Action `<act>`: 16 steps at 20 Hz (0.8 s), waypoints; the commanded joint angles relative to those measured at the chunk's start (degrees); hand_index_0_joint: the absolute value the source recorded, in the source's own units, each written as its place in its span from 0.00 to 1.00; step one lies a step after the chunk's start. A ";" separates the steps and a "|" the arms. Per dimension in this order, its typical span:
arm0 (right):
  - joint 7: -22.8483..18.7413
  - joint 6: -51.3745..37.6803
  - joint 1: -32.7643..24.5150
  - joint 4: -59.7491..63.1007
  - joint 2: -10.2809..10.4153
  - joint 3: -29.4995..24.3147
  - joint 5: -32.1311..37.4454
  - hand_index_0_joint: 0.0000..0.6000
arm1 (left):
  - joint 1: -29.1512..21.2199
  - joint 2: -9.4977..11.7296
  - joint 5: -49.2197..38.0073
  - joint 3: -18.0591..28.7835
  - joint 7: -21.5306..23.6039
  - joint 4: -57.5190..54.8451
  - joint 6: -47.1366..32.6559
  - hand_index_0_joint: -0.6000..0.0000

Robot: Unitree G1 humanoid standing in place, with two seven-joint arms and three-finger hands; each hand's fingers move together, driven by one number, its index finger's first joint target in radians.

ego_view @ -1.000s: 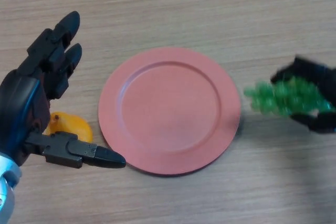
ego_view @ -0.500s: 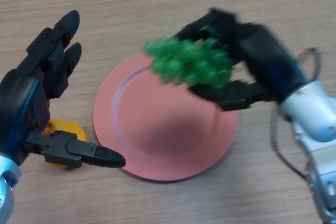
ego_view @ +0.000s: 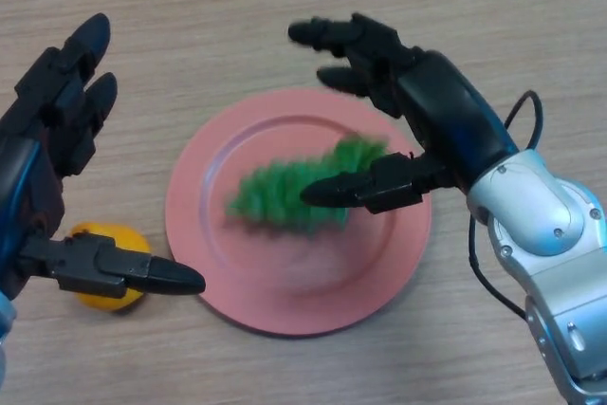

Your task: Pick up the green grapes and place it on the plate

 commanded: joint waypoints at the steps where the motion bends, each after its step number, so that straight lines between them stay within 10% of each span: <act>1: -1.72 -7.94 -1.99 -3.84 0.12 -3.27 0.00 0.00 | -0.94 2.45 -2.59 3.75 1.21 -3.48 -7.85 1.00; 9: 5.71 -6.18 6.78 -15.68 -1.68 -16.28 -0.37 0.00 | -1.45 1.92 -1.77 1.50 0.93 -5.19 -6.17 1.00; 16: 2.65 -7.65 19.47 -22.75 -4.90 -24.84 11.15 0.00 | 2.21 0.53 -0.69 0.94 -1.02 -4.15 -8.52 1.00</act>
